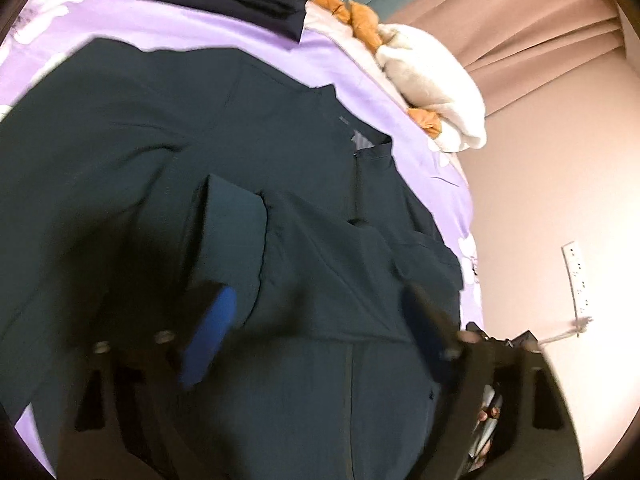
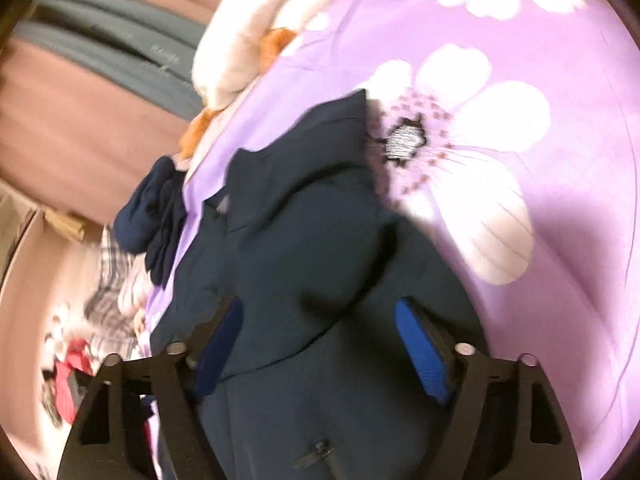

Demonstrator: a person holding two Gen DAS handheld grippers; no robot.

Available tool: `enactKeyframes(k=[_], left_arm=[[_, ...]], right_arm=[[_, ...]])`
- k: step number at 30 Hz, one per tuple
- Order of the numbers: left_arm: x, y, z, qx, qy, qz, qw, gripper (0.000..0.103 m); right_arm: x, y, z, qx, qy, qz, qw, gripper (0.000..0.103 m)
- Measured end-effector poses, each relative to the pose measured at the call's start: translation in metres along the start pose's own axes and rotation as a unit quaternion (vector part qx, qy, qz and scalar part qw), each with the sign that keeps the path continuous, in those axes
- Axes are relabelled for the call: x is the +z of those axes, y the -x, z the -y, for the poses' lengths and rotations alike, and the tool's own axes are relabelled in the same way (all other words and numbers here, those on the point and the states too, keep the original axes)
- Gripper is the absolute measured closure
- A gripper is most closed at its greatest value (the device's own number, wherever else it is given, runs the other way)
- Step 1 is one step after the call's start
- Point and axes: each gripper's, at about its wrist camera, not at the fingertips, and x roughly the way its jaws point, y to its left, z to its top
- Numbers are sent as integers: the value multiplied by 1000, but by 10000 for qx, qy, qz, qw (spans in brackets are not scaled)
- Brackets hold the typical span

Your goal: Fold large clothes

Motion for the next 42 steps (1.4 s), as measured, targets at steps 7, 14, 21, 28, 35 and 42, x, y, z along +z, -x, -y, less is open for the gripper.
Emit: enactKeyframes(k=[7,14,21,28,35,42], left_arm=[[0,-38,0,247,-8,63,9997,35],[-6,-63,10,1026,-703,-159,9921,34],[-5,-66,5,1035,-908,-192,9903,29],[-3,-73,9,1057,-1039,-162,9888,22],[-5,-78,16,1243,-1316,-175,9833,21],[-20,-88,25,1688,-1995,-79,9652,18]], right_arm=[[12,-17,2,129,-495,557,9971,100],[11,-8,45,100,-687,-100,9975,87],[49,19,15,-172,94,625,9978,39],[104,-61,17,-519,23,333,9981,38],[115,-69,-14,-456,1246,797,9880,96],[120,-92,21,-967,692,439,9919,89]])
